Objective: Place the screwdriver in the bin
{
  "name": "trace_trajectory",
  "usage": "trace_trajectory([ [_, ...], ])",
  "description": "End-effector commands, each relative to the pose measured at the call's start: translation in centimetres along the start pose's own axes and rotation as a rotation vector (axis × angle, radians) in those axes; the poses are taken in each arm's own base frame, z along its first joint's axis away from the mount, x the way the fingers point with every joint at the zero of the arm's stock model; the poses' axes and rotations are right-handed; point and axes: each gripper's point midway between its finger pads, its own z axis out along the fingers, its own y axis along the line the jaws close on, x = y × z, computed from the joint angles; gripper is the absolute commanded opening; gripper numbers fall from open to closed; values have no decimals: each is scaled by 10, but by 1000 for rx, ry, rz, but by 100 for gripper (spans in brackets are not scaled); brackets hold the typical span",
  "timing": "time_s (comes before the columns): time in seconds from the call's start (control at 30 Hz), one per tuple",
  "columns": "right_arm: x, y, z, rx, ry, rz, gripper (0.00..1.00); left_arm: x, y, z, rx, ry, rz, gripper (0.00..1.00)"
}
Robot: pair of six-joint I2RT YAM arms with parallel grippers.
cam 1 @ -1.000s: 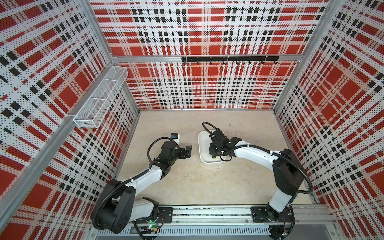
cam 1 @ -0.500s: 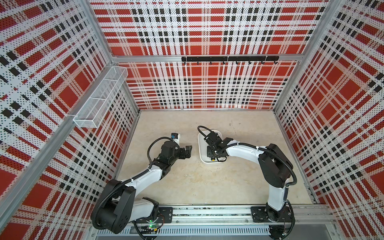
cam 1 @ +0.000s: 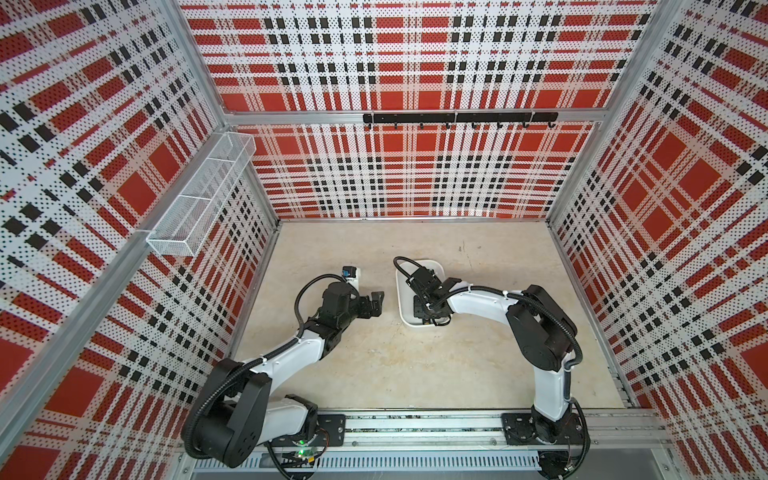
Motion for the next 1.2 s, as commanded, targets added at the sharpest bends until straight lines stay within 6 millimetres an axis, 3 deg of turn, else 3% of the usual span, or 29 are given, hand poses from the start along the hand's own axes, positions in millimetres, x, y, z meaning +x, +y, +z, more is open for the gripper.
trace_trajectory([
  [0.0, -1, 1, 6, 14, -9, -1, 25, 3, 2, -2, -11, 6, 21, 98],
  [0.2, -5, 3, 0, 4, -18, -3, 43, 3, 2, -3, -11, 7, 22, 98],
  [0.4, -18, 5, -22, -9, -67, -9, 48, 0, 3, -4, -18, 1, 28, 98],
  [0.57, -39, 14, -69, -68, -128, -28, 51, -13, 5, -8, -45, -17, 54, 98],
  [0.73, -61, 6, -130, -105, -252, -43, 52, -28, 10, -14, -69, -45, 67, 98],
  [0.93, -85, -33, -209, -69, -519, -197, 53, -50, 25, -29, -142, -134, 66, 98],
  [1.07, -94, -86, -246, 0, -691, -215, 53, -69, 36, -43, -179, -225, 58, 98],
  [1.17, -97, -130, -260, 28, -782, -130, 53, -81, 49, -54, -210, -292, 34, 98],
])
